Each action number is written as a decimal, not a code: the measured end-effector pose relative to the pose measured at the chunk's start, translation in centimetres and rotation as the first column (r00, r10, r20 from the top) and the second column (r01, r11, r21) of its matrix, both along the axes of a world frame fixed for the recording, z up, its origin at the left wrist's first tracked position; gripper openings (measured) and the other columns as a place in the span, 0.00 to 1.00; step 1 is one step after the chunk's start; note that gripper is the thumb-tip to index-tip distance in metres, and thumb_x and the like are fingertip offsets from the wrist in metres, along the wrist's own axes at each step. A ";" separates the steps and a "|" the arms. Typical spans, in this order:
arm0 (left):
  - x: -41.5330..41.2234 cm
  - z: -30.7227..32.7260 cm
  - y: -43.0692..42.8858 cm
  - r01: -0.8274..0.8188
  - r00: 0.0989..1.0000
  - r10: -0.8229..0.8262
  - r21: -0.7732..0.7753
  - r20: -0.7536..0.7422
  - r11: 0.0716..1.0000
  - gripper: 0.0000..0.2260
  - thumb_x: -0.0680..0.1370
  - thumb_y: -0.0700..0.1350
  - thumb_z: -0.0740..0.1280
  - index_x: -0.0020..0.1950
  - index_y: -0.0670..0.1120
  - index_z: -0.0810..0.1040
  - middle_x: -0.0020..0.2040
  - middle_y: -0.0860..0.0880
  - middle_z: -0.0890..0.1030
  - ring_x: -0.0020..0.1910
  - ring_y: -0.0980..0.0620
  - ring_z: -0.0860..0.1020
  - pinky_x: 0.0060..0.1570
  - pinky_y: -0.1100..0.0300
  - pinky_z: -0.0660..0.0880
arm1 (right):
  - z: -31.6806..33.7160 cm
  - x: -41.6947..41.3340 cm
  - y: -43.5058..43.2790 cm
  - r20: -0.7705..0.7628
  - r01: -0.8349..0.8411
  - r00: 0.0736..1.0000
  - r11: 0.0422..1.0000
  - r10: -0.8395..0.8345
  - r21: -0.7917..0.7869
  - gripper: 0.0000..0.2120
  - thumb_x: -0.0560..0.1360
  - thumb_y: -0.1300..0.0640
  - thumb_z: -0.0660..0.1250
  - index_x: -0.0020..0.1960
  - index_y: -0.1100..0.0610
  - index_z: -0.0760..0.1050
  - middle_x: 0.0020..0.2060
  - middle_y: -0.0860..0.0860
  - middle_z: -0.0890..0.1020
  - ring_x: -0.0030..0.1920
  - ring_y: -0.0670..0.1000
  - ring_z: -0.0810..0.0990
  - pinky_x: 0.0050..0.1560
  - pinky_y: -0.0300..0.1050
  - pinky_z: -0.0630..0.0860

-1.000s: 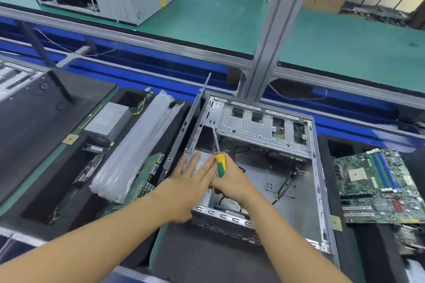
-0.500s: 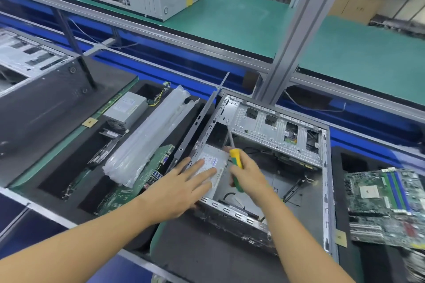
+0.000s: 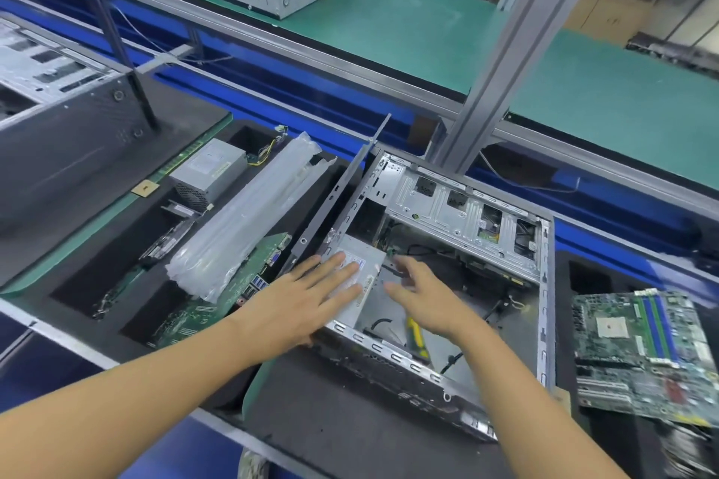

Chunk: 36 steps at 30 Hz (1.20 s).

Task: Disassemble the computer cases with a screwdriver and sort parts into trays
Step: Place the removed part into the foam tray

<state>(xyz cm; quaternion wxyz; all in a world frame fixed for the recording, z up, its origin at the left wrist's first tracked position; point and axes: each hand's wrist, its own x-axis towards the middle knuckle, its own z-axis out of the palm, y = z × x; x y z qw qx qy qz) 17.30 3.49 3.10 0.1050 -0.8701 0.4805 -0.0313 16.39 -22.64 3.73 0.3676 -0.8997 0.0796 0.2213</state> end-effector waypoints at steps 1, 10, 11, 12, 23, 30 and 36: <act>0.0 0.0 0.0 -0.002 1.000 0.002 -0.006 0.000 1.000 0.50 0.70 0.46 0.78 0.81 0.44 0.48 0.81 0.38 0.47 0.79 0.35 0.45 0.77 0.42 0.52 | 0.8 0.0 1.3 0.015 0.046 0.999 0.979 -0.050 0.197 0.44 0.68 0.24 0.63 0.78 0.41 0.57 0.74 0.42 0.65 0.70 0.47 0.71 0.62 0.45 0.73; -0.7 -0.7 0.2 0.014 0.998 -0.011 -0.051 0.067 0.999 0.48 0.60 0.35 0.75 0.77 0.42 0.57 0.77 0.38 0.61 0.78 0.34 0.56 0.74 0.38 0.59 | 0.0 0.4 5.6 0.137 0.100 0.979 0.937 -0.153 0.334 0.37 0.71 0.39 0.75 0.73 0.41 0.60 0.68 0.45 0.71 0.59 0.40 0.75 0.51 0.36 0.74; -0.8 -0.8 0.3 0.005 0.998 -0.001 -0.063 0.060 0.998 0.48 0.61 0.34 0.74 0.78 0.42 0.56 0.76 0.38 0.63 0.77 0.34 0.58 0.73 0.39 0.61 | -0.2 0.4 5.5 0.155 0.099 0.975 0.939 -0.157 0.330 0.35 0.72 0.39 0.74 0.73 0.41 0.60 0.67 0.44 0.71 0.58 0.37 0.73 0.50 0.35 0.74; -1.0 -0.8 0.2 -0.005 0.998 0.010 -0.088 0.061 0.996 0.46 0.61 0.34 0.73 0.77 0.41 0.57 0.76 0.38 0.64 0.77 0.35 0.60 0.72 0.39 0.62 | -0.4 0.4 5.5 0.174 0.102 0.971 0.940 -0.165 0.324 0.33 0.73 0.39 0.73 0.72 0.41 0.61 0.67 0.44 0.72 0.58 0.37 0.74 0.52 0.38 0.76; -0.4 -0.5 0.2 -0.034 0.998 0.045 -0.306 0.031 0.951 0.28 0.70 0.29 0.48 0.66 0.37 0.75 0.73 0.39 0.71 0.74 0.42 0.68 0.74 0.48 0.62 | -0.2 2.5 4.3 0.273 -0.021 0.962 0.998 0.004 0.061 0.36 0.78 0.41 0.65 0.80 0.44 0.53 0.75 0.48 0.59 0.71 0.51 0.64 0.72 0.52 0.64; -0.5 0.2 0.2 -0.103 0.985 0.046 -0.354 -0.165 0.930 0.32 0.62 0.37 0.71 0.65 0.38 0.67 0.70 0.38 0.69 0.75 0.40 0.64 0.73 0.47 0.64 | 1.0 2.7 4.7 0.125 -0.343 0.906 0.875 0.404 -0.342 0.60 0.59 0.21 0.66 0.80 0.38 0.39 0.79 0.43 0.32 0.78 0.52 0.29 0.78 0.62 0.40; -1.1 0.6 0.6 -0.134 0.949 -0.015 -0.447 -0.315 0.884 0.34 0.63 0.41 0.61 0.69 0.35 0.67 0.75 0.37 0.64 0.78 0.41 0.59 0.77 0.47 0.56 | 2.0 3.1 5.3 0.041 -0.377 0.908 0.856 0.417 -0.354 0.64 0.61 0.25 0.71 0.81 0.44 0.36 0.79 0.46 0.30 0.78 0.52 0.28 0.77 0.63 0.47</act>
